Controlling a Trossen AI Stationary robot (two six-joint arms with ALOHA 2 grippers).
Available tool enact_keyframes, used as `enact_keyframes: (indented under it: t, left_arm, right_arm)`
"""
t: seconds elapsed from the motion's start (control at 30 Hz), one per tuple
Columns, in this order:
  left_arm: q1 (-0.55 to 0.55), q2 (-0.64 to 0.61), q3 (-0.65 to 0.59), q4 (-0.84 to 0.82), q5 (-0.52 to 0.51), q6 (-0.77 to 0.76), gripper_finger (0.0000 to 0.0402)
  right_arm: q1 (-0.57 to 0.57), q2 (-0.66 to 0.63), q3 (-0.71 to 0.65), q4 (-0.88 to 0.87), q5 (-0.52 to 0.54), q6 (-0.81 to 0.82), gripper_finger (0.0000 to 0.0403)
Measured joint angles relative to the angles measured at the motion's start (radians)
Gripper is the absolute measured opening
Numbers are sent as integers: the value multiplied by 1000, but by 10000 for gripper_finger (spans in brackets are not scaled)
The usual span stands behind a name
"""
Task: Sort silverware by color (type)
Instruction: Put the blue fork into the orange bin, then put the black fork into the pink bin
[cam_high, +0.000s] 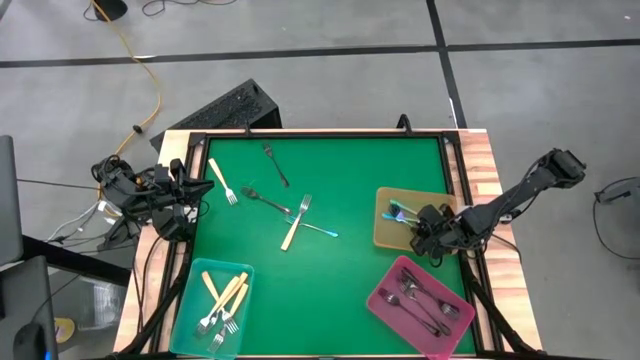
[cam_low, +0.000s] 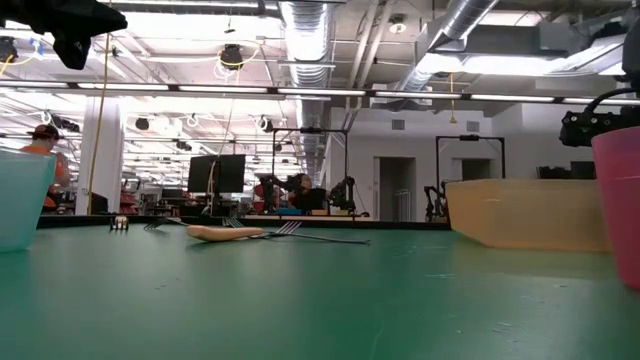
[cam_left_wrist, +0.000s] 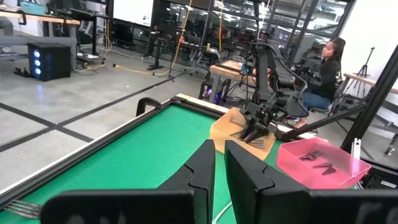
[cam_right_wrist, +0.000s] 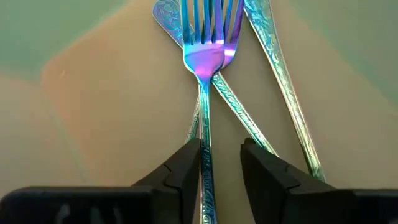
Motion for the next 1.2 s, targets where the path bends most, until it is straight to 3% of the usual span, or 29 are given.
enact_keyframes:
  t: [0.67,0.93,1.2]
  left_arm:
    - [0,0,0,0,0,0,22]
    - [0,0,0,0,0,0,22]
    - [0,0,0,0,0,0,22]
  right_arm:
    - [-140,2,271,-52,5,-337,141]
    - [-240,9,310,241,17,-575,141]
    - [-352,136,311,565,7,-774,141]
